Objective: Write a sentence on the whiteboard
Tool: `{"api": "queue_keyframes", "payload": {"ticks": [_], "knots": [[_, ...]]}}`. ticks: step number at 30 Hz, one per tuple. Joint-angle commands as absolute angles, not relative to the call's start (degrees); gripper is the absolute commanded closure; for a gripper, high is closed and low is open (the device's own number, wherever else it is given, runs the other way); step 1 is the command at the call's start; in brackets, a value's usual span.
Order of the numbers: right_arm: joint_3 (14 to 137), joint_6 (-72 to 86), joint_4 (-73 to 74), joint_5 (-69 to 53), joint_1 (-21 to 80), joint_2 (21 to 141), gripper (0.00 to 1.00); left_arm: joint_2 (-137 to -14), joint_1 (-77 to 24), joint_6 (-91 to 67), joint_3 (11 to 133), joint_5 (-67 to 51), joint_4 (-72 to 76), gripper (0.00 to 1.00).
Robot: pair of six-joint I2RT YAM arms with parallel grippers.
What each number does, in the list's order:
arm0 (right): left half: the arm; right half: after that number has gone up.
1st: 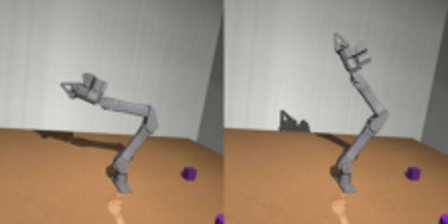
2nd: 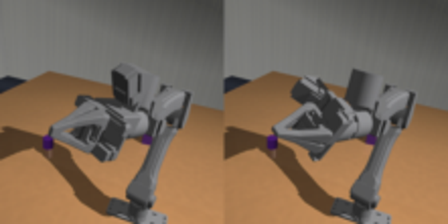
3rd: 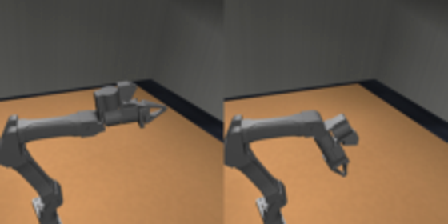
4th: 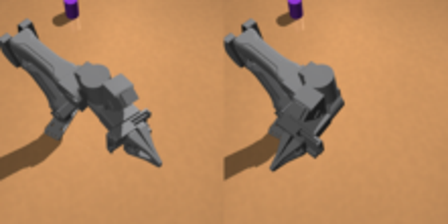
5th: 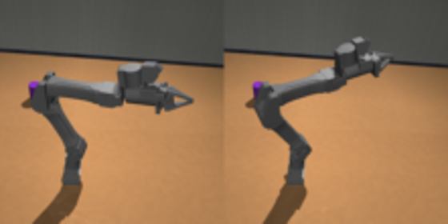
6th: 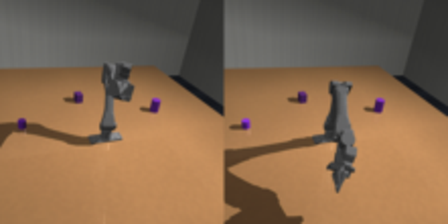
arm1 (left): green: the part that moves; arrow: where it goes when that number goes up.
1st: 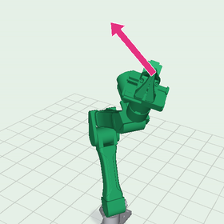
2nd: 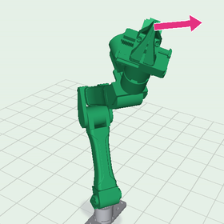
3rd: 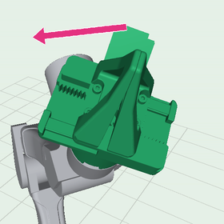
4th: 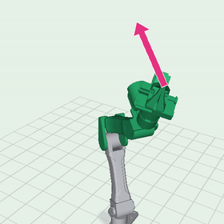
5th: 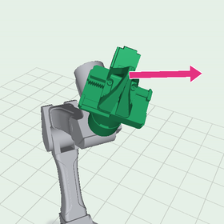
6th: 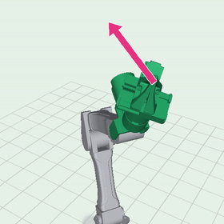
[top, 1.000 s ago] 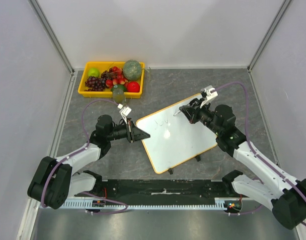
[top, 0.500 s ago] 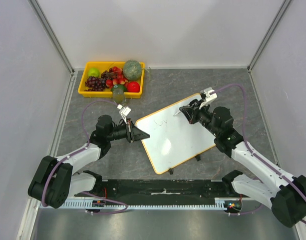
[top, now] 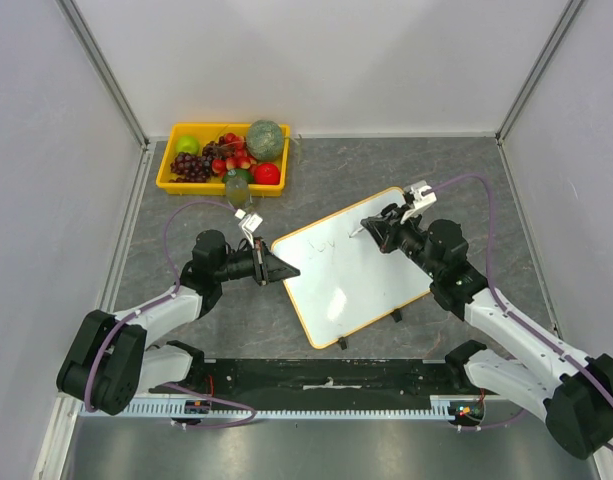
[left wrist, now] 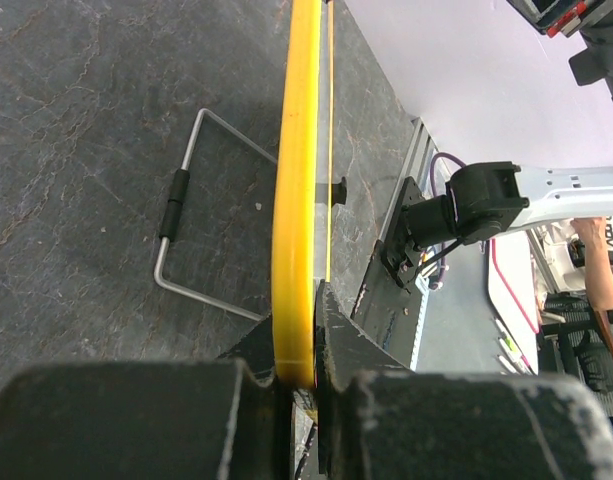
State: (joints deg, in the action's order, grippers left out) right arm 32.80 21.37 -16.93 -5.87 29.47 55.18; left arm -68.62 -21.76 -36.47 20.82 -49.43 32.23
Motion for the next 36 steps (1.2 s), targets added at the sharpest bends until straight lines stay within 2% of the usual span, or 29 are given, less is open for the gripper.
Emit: {"api": "queue_keyframes", "payload": {"ticks": [1, 15, 23, 36], "knots": [[30.0, 20.0, -11.4, -3.3, 29.6, 56.2, 1.0, -69.9, -23.5, -24.2, 18.2, -53.2, 29.0, 0.98], [38.3, 22.8, -10.6, -4.6, 29.9, 51.2, 1.0, -70.3, -23.5, -24.1, 18.5, -52.7, 28.5, 0.98], [41.0, 24.0, -13.9, -4.4, 29.8, 53.9, 1.0, -70.3, -23.5, -24.1, 18.5, -52.8, 28.6, 0.98], [35.9, 24.1, -21.2, -2.5, 29.8, 60.5, 1.0, -70.4, -23.4, -24.1, 18.3, -53.2, 29.1, 0.98]]}}
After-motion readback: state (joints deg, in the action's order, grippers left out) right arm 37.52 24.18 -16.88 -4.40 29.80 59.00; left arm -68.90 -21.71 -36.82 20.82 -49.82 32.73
